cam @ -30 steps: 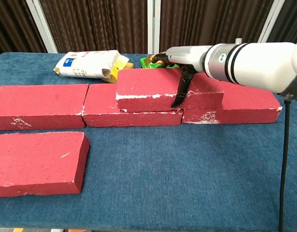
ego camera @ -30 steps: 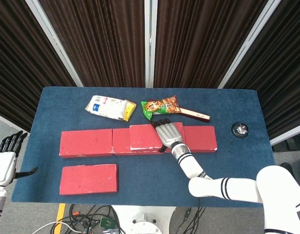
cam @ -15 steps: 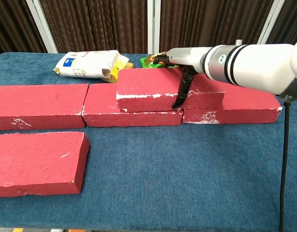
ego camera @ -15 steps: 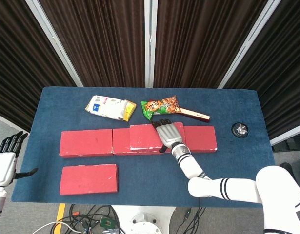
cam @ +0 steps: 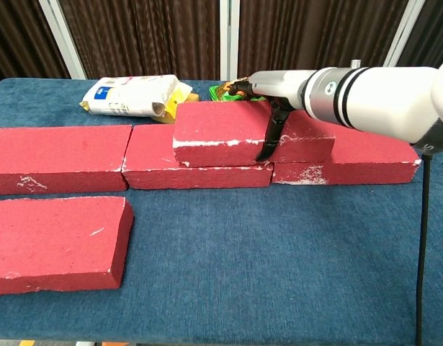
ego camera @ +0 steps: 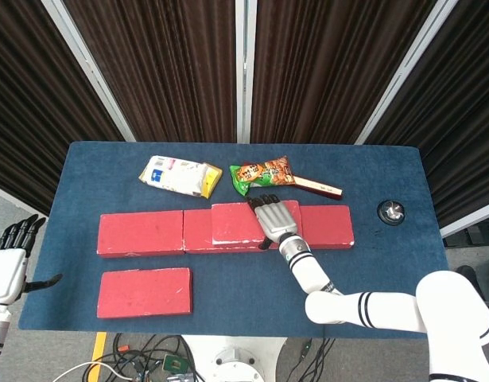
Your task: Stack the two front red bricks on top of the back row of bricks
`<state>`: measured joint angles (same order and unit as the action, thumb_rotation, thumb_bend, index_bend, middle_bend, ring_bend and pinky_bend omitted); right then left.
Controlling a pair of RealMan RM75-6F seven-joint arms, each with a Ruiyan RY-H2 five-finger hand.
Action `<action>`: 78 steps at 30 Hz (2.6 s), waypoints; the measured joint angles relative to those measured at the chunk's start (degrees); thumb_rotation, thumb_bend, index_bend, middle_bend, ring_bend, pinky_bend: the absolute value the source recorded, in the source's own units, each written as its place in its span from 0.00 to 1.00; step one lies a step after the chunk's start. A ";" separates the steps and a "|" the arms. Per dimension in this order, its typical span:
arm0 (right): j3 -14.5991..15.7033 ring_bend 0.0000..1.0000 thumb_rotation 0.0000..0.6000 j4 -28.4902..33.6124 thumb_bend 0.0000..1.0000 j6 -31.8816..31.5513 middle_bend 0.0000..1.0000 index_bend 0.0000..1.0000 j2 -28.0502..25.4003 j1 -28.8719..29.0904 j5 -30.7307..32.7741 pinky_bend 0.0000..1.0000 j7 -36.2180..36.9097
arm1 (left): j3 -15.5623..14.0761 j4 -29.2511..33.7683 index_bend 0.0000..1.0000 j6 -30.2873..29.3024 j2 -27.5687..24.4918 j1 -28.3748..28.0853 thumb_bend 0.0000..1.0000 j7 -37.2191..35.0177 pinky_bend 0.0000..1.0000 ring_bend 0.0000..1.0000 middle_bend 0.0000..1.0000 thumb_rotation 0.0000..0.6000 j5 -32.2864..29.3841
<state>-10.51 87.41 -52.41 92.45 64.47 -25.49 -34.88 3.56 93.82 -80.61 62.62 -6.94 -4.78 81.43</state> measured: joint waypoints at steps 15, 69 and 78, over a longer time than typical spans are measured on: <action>-0.20 0.00 1.00 0.34 0.00 2.27 0.00 0.00 -0.98 -0.43 -1.80 0.00 2.08 | -0.14 -0.46 0.00 0.23 0.11 0.03 0.00 -0.53 0.00 0.00 0.00 1.00 -0.02; -3.74 0.00 1.00 21.06 0.00 -8.92 0.00 0.00 -27.38 -23.78 -35.50 0.00 31.63 | -6.53 12.66 0.00 19.89 10.32 -8.48 0.00 17.88 0.00 0.00 0.00 1.00 -4.69; -4.02 0.00 1.00 20.07 0.00 -8.14 0.00 0.00 -27.16 -24.41 -36.04 0.00 32.67 | -6.23 14.55 0.00 21.58 11.09 -10.29 0.00 22.79 0.00 0.00 0.00 1.00 -10.36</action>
<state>-14.53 107.48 -60.55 65.28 40.06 -61.54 -2.20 -2.67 108.37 -59.04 73.71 -17.22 18.01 71.07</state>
